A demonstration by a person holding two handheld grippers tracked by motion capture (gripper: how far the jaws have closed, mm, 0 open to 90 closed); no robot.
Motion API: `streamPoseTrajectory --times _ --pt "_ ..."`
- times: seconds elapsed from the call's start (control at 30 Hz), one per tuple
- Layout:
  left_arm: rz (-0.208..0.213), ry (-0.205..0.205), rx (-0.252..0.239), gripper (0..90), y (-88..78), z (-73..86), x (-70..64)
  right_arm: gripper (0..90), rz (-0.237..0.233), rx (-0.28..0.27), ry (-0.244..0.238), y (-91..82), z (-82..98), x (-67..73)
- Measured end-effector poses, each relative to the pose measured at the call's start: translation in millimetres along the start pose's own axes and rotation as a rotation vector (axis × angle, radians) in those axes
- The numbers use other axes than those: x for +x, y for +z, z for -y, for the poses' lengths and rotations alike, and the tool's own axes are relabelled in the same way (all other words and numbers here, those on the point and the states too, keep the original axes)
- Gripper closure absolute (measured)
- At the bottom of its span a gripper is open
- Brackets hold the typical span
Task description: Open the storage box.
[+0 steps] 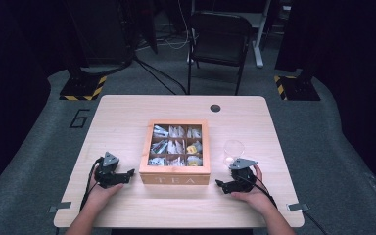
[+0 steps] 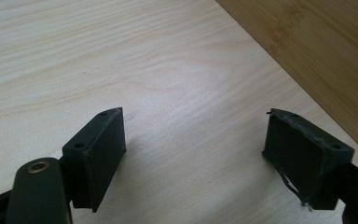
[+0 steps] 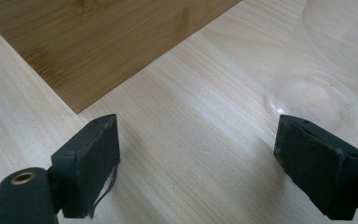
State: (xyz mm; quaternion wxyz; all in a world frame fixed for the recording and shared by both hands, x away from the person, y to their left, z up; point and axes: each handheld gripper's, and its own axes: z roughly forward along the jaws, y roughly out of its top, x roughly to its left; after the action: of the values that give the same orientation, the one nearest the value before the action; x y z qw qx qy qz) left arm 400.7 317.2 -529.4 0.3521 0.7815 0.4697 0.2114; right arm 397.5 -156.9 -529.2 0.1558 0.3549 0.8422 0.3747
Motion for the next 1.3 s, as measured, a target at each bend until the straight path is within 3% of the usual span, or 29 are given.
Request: streamPoseTrajectory --times 0.33,0.43,0.73,0.93,1.07,1.2,1.3 --pt "-0.025 -0.013 -0.007 21.3 -0.5 0.7 -3.0 13.4 0.016 0.004 0.013 0.1 -0.3 2.0" --pt "-0.032 -0.023 -0.013 27.8 -2.4 1.5 -4.3 14.5 0.024 0.007 0.014 0.0 -0.7 2.5" --pt "-0.035 -0.028 -0.015 32.0 -2.8 1.5 -7.3 18.3 0.039 0.013 0.036 -0.7 -2.3 3.7" --pt "-0.035 -0.034 -0.008 35.6 -4.2 0.6 -9.8 31.7 0.051 0.024 0.047 -4.0 -4.1 3.9" --pt "-0.030 -0.042 0.001 40.2 -6.1 -0.6 -10.4 41.4 0.055 0.037 0.082 -7.2 -6.1 4.5" --pt "-0.036 -0.060 -0.020 40.9 -11.4 -1.9 -11.1 41.8 0.075 0.037 0.064 -10.0 -8.0 5.2" --pt "-0.032 -0.078 -0.033 41.2 -15.7 -2.5 -13.3 41.8 0.075 0.023 0.083 -15.3 -10.9 9.3"
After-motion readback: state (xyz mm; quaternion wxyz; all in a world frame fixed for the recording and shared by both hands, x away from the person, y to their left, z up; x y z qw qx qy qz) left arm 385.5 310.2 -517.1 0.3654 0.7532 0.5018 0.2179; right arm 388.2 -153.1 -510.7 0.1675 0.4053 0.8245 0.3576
